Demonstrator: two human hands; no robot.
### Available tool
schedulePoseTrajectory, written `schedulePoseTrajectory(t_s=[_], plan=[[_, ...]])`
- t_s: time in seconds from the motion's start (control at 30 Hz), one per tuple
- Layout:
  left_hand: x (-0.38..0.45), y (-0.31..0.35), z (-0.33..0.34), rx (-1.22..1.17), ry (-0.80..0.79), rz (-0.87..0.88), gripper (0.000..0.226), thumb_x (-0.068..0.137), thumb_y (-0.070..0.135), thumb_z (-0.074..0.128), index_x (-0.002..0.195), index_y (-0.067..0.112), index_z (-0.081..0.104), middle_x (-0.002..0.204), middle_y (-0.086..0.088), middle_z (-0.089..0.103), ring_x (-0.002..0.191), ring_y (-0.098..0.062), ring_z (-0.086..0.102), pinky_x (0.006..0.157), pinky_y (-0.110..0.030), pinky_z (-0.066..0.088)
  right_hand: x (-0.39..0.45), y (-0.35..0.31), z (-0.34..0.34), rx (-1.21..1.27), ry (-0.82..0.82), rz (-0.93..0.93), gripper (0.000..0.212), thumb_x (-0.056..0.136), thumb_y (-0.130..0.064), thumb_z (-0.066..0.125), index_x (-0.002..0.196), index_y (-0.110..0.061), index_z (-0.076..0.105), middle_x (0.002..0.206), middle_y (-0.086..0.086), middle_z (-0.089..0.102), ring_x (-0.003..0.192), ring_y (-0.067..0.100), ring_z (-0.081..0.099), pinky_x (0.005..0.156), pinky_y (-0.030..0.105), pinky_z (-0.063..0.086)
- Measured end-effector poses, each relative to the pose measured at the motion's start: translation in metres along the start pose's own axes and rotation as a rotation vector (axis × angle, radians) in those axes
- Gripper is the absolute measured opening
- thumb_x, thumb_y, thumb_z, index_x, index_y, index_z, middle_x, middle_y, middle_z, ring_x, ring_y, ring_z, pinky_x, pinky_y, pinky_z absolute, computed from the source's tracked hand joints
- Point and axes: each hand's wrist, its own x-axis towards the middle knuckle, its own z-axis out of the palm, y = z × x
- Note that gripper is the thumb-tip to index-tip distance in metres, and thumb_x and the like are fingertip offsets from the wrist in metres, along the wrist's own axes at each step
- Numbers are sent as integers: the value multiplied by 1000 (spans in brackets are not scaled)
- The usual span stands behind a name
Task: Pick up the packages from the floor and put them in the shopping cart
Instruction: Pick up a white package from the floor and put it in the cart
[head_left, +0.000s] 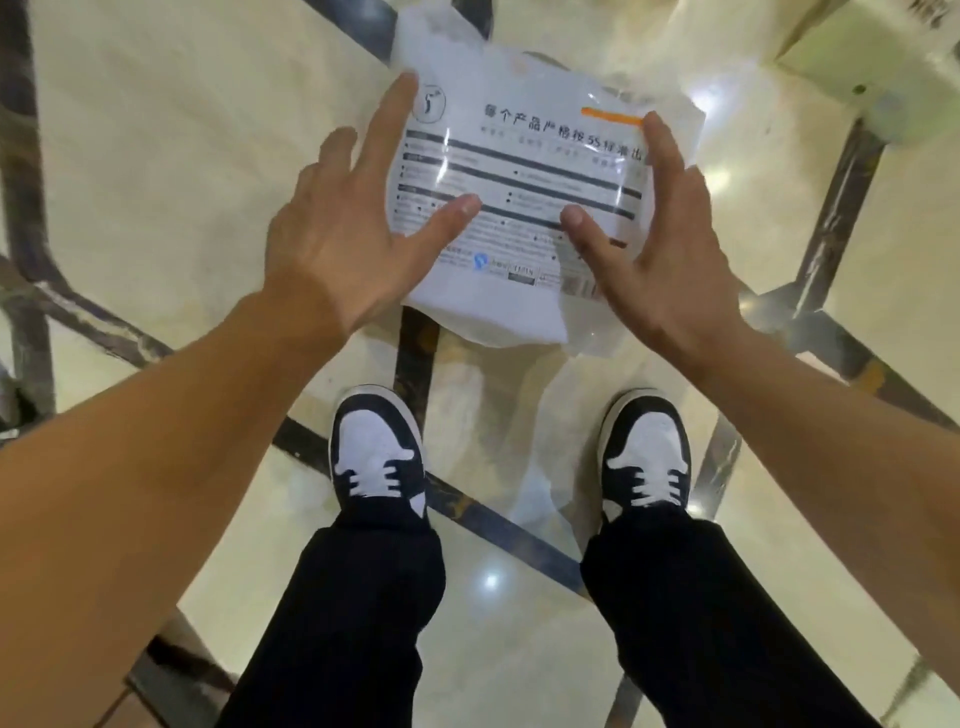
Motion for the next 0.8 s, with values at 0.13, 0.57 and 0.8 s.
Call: schedulePoseTrajectory(t_s=[0.13,0.57,0.8], plan=[[10,-5,22,-283,-64,31,97,93,72,55,166,43,-1,162,-3,42,141,-30,50,112,-53,45,6,11,21,308,-11,0,98,96,-61,65,169,-33,6,160,10,43,147,26,48,120,47,43],[-66,75,-68,-292,95,-87,93,81,86,45,156,64,-6,155,8,47,126,-25,61,95,-41,51,-55,-52,-80,498,158,109,110,80,-77,68,164,-51,2,167,-18,32,148,2,42,115,33,44],[-133,209,-222,-190,194,-52,112,67,104,27,157,58,-21,156,6,55,118,-32,69,87,-43,55,-130,-128,-258,594,390,96,86,79,-76,67,153,-56,29,129,-32,67,109,-14,66,78,7,52]])
